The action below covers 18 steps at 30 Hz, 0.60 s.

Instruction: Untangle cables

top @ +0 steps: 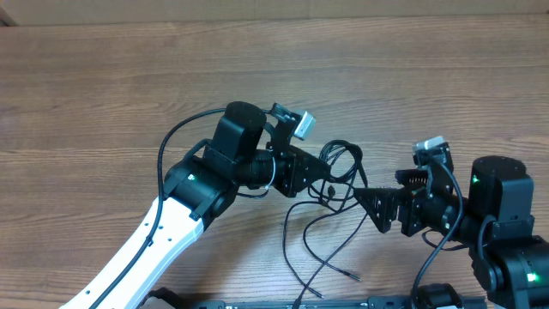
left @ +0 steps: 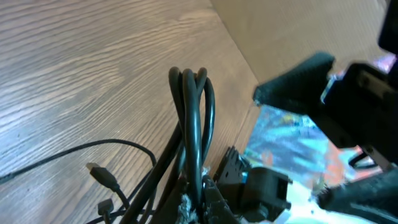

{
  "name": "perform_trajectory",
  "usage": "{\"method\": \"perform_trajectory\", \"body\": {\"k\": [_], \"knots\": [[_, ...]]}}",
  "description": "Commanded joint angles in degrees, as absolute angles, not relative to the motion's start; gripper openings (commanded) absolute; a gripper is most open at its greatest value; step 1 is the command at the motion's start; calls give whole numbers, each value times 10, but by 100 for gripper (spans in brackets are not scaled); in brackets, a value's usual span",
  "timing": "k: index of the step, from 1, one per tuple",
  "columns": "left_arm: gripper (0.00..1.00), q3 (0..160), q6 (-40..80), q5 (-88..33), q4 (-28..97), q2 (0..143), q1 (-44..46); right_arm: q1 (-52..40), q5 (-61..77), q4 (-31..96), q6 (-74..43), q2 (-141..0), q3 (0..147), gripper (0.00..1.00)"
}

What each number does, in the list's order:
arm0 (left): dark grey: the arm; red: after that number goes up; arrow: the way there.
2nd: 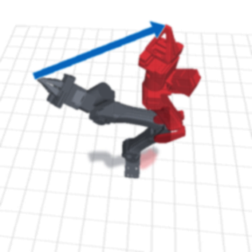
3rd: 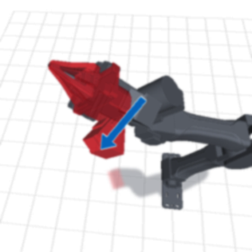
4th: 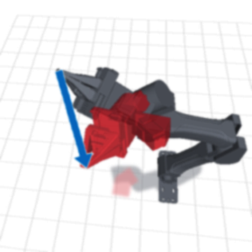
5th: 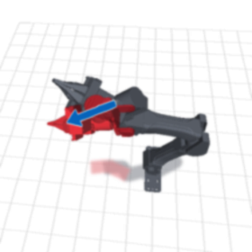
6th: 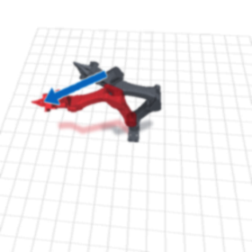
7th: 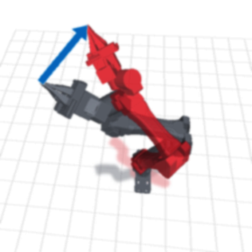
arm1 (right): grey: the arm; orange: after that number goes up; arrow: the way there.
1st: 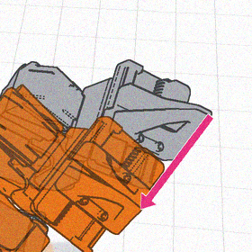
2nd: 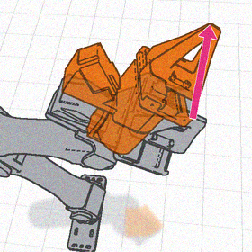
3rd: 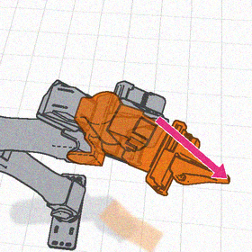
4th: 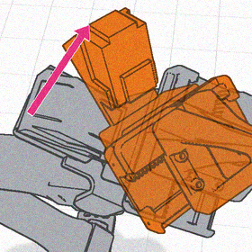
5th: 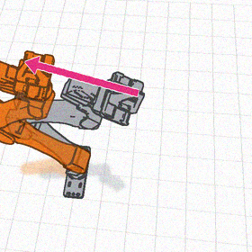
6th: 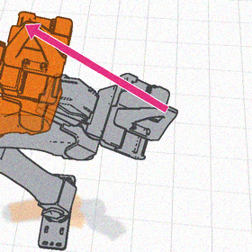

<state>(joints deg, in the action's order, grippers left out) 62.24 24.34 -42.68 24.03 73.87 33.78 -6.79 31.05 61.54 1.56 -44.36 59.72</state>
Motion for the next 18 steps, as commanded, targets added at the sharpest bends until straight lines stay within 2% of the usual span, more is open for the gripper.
{"method": "perform_trajectory", "body": {"k": [1,7,12,13,14,15,16,17,18], "knots": [[4,628,133,-531,237,731,340,-67,307,614,86,-441,604,100],[4,628,34,-664,233,731,340,-67,307,613,110,-442,604,100],[4,628,21,-676,230,731,341,-67,323,615,108,-446,604,100],[4,628,21,-676,227,731,341,-67,335,615,108,-446,604,94],[4,628,21,-675,222,731,341,-67,351,614,108,-446,603,55],[4,628,21,-672,218,731,341,-67,363,614,108,-446,604,34],[4,628,21,-667,215,731,341,-67,374,614,108,-446,604,8],[4,628,32,-652,208,731,341,-67,390,617,108,-446,603,4],[4,628,45,-641,204,731,341,-67,402,620,108,-446,603,4]]}}
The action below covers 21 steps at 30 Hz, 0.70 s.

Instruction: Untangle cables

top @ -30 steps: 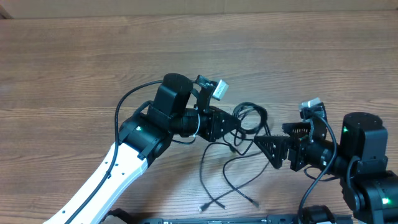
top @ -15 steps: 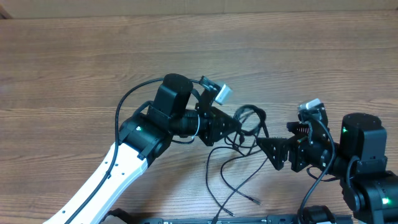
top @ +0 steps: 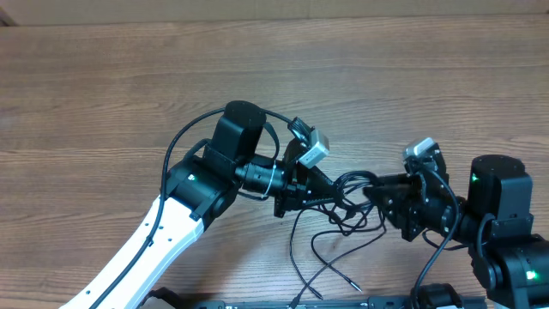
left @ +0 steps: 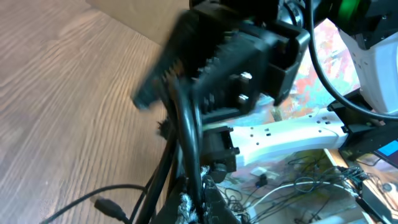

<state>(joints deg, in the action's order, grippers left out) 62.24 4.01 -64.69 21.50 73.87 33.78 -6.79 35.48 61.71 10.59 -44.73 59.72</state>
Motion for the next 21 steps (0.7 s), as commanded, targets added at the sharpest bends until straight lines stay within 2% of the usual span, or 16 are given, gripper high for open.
{"method": "perform_trajectory", "body": {"k": [1,2,3,6,7,8,10,14,21], "knots": [[8,628,56,-624,203,731,341,-67,406,621,108,-446,603,4],[15,628,72,-602,204,731,341,-67,408,622,108,-446,604,4],[30,628,100,-568,207,731,340,-67,408,621,108,-446,604,4],[51,628,157,-512,216,731,340,-67,400,619,107,-446,604,4],[63,628,169,-500,222,731,340,-67,388,617,102,-446,604,4],[86,628,180,-495,228,731,340,-67,345,612,61,-446,604,4],[100,628,200,-495,237,731,340,-67,282,608,-1,-446,604,4],[100,628,249,-495,257,731,340,-67,201,606,-78,-446,604,4],[100,628,395,-508,259,731,345,-67,227,570,-137,-446,604,4]]}}
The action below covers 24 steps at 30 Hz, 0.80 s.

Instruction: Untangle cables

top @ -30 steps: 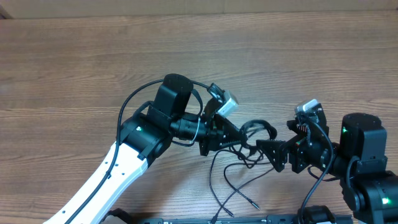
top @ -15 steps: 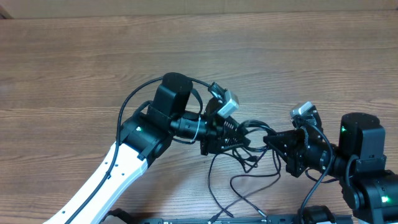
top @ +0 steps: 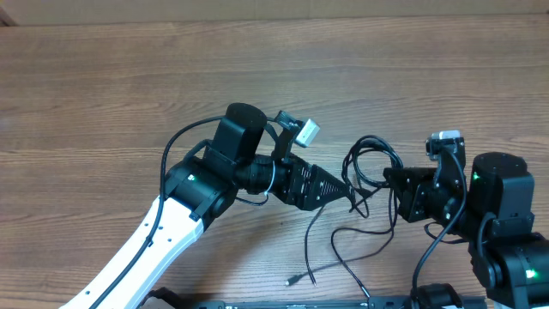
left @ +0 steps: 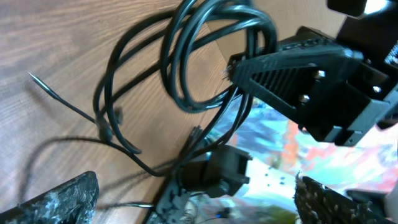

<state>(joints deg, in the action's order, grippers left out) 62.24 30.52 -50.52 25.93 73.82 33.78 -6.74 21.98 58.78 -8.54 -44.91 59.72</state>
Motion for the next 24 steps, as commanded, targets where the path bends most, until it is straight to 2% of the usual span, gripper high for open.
{"method": "perform_trajectory", "body": {"k": [1,11,22,24], "knots": [[100,628,412,-508,256,731,346,-67,235,565,-144,-446,604,4],[100,628,557,-432,206,731,359,-67,325,541,-168,-446,604,4],[97,628,601,-382,200,736,362,-67,391,541,-167,-446,604,4],[90,628,610,-379,196,738,367,-67,400,541,-167,-446,604,4]]}}
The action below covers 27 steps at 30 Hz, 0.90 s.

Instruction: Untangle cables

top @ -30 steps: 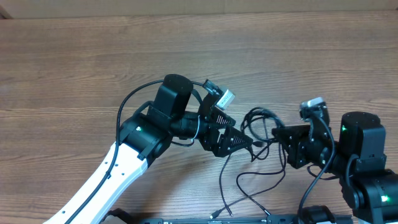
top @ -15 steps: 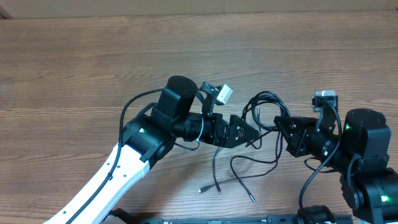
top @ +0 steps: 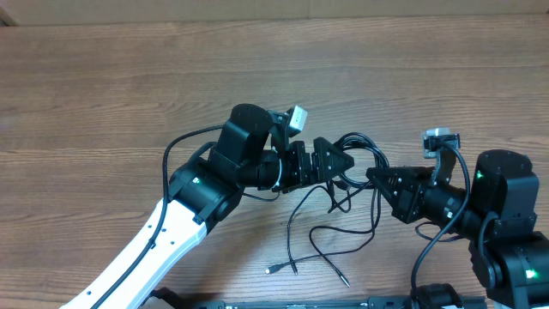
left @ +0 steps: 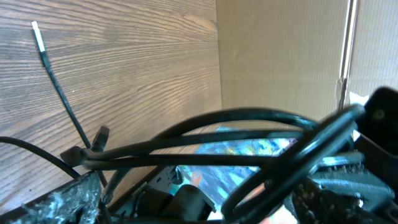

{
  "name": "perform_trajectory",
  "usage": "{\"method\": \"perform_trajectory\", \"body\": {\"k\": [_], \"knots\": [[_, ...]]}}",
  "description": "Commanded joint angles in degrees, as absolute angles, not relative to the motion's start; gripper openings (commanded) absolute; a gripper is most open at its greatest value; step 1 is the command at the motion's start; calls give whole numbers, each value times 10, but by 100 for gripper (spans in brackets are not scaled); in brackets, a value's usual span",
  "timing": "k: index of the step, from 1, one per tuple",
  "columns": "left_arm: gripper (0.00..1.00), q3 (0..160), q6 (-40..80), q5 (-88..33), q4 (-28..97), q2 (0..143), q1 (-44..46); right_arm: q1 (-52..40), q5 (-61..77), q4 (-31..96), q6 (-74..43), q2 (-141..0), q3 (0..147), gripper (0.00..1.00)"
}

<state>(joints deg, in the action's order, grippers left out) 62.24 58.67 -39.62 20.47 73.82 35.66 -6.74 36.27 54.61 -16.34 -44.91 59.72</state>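
A bundle of thin black cables (top: 358, 159) hangs in loops between my two grippers, above the wooden table (top: 103, 86). My left gripper (top: 336, 161) is open, and the loops (left: 205, 134) cross the gap between its fingers (left: 59, 199) in the left wrist view. My right gripper (top: 377, 178) faces it from the right and looks shut on the cables. Loose cable tails (top: 313, 236) trail down onto the table toward the front edge. One thin end with a white tip (left: 38, 30) lies on the wood.
The left arm (top: 171, 223) slants in from the front left and the right arm's base (top: 502, 206) fills the front right. A cardboard wall (left: 280, 56) stands beyond the table edge in the left wrist view.
My left gripper was open to the left of the loops; it is now further right with the loops across its open jaws. The right gripper sits slightly further left, and the tails lie differently.
At first my left gripper was shut on the cable bundle, with the right gripper close by on the right. Then the two grippers met at the bundle. Later the left was open and the right held the loops. Now the open left jaws straddle them.
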Motion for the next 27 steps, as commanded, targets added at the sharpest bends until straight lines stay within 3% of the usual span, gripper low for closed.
{"method": "perform_trajectory", "body": {"k": [1,3,5,11,12,19,20,24,25,27], "knots": [[87,628,615,-376,191,741,370,-67,401,541,-167,-446,604,4],[70,628,620,-377,174,746,378,-67,400,541,-167,-446,603,4],[62,628,620,-375,161,750,385,-67,400,541,-165,-446,603,4],[9,628,620,-375,160,754,387,-67,388,558,-161,-446,603,4],[4,628,619,-375,160,754,387,-67,383,562,-161,-446,602,4],[4,628,519,-356,161,754,387,-67,365,582,-160,-446,602,4],[4,628,486,-353,161,754,387,-67,361,588,-161,-446,602,11],[4,628,340,-343,174,754,387,-67,356,616,-116,-446,602,71],[4,628,311,-333,185,754,387,-67,357,620,-105,-446,602,78],[4,628,267,-301,218,754,387,-67,357,629,-79,-446,602,81]]}}
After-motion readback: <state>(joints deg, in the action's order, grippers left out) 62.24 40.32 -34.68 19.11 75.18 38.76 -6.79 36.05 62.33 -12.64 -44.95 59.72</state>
